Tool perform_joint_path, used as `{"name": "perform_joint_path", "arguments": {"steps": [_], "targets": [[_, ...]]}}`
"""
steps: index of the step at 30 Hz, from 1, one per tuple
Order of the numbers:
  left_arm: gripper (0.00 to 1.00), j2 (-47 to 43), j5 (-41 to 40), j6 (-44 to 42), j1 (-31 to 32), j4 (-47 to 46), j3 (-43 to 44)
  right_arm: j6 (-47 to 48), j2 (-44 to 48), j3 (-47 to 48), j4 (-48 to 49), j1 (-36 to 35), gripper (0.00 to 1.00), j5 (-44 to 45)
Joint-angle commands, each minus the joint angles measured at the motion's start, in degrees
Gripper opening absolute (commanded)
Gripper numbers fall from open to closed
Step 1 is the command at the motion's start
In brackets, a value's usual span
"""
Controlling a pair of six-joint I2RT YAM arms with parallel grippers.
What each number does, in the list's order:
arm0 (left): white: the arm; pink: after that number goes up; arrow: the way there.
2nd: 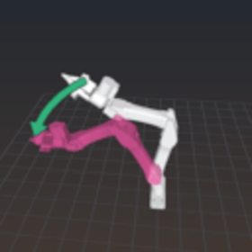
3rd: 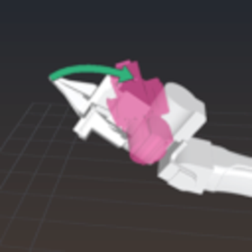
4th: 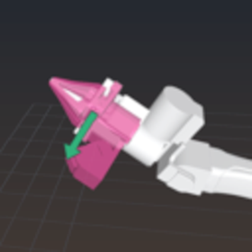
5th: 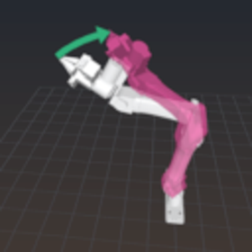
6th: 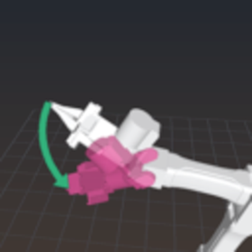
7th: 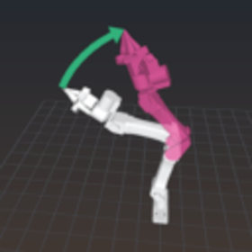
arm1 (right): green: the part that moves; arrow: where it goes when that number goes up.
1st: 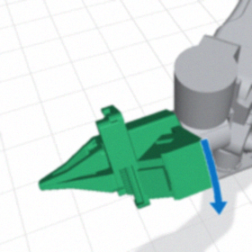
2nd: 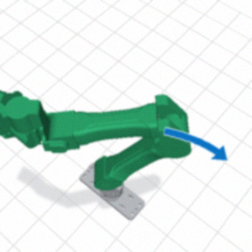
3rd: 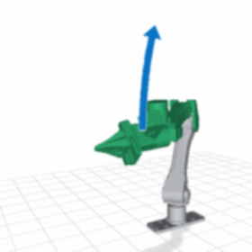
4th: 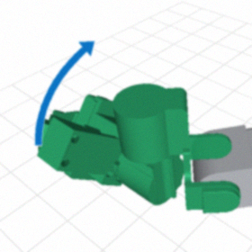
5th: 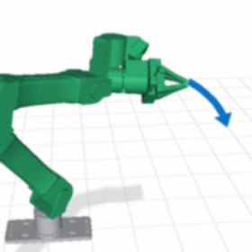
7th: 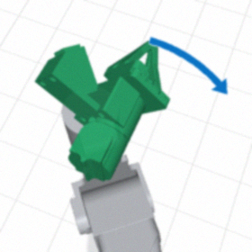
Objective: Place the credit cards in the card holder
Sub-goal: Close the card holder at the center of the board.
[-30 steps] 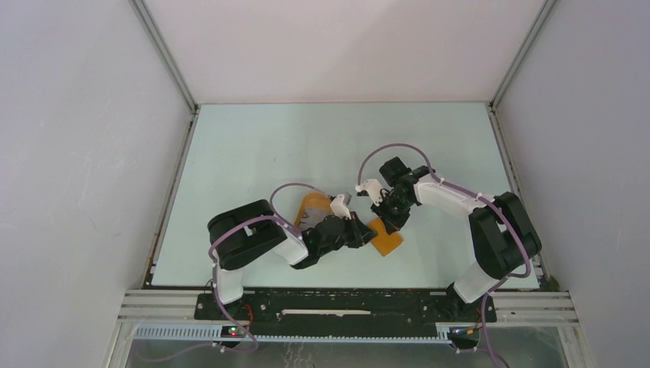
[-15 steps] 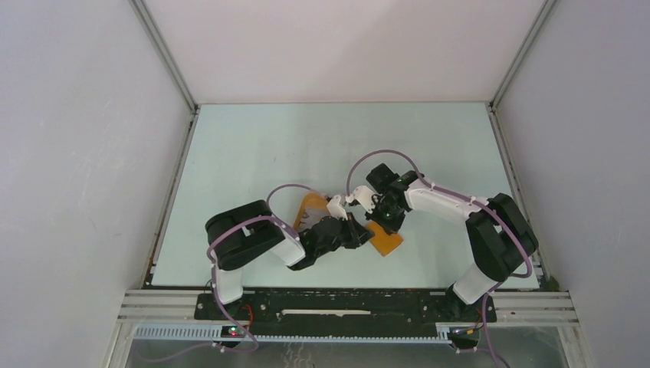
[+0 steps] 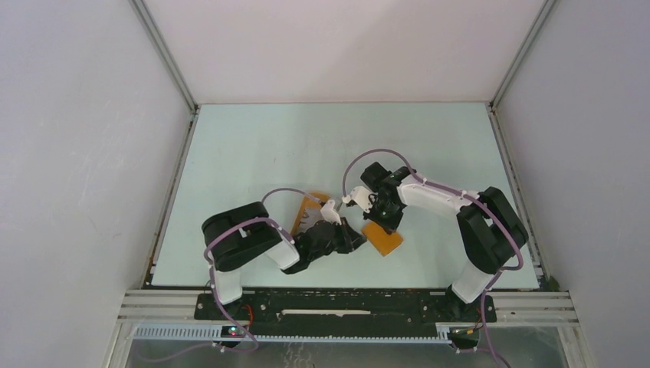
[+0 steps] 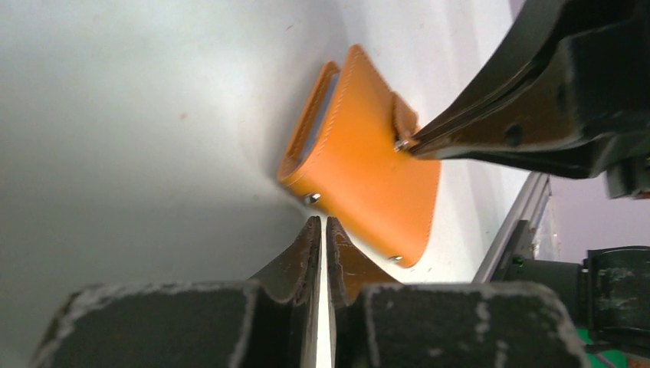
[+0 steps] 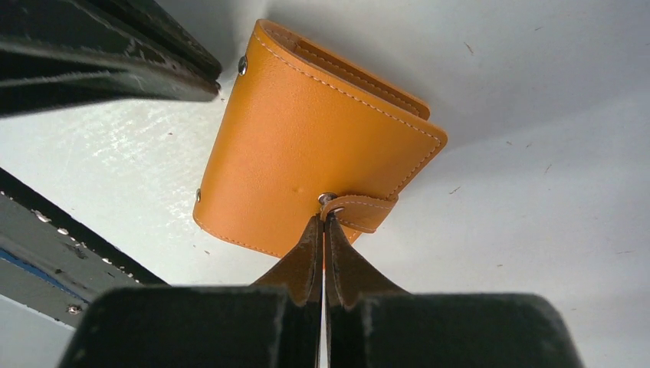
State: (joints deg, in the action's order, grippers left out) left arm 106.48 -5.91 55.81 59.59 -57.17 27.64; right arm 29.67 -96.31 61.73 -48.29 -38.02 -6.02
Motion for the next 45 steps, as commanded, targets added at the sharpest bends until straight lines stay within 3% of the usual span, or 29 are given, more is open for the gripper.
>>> {"name": "perform_joint_path", "arguments": {"steps": [1, 13, 27, 38, 45], "targets": [[0.10, -3.1, -2.1, -1.8, -0.4, 0.2, -2.5, 1.1, -4.0, 0.8, 2.2, -0.9, 0.00, 0.0], [0.10, -7.0, -3.1, -3.2, 0.0, 0.0, -5.1, 2.4, -0.9, 0.9, 0.6, -1.6, 0.00, -7.8], [0.10, -5.6, -2.8, -3.4, 1.6, 0.1, -3.1, 1.5, -2.2, 1.8, -0.3, -0.9, 0.00, -9.7], [0.10, -6.7, -4.3, -3.6, 1.9, 0.2, -3.8, 2.5, 4.6, 1.9, -1.4, 3.2, 0.42, -16.0], [0.10, -7.1, -4.7, -3.7, 2.3, 0.5, -3.5, 1.6, 7.9, 1.0, 0.1, 5.0, 0.52, -17.4]]}}
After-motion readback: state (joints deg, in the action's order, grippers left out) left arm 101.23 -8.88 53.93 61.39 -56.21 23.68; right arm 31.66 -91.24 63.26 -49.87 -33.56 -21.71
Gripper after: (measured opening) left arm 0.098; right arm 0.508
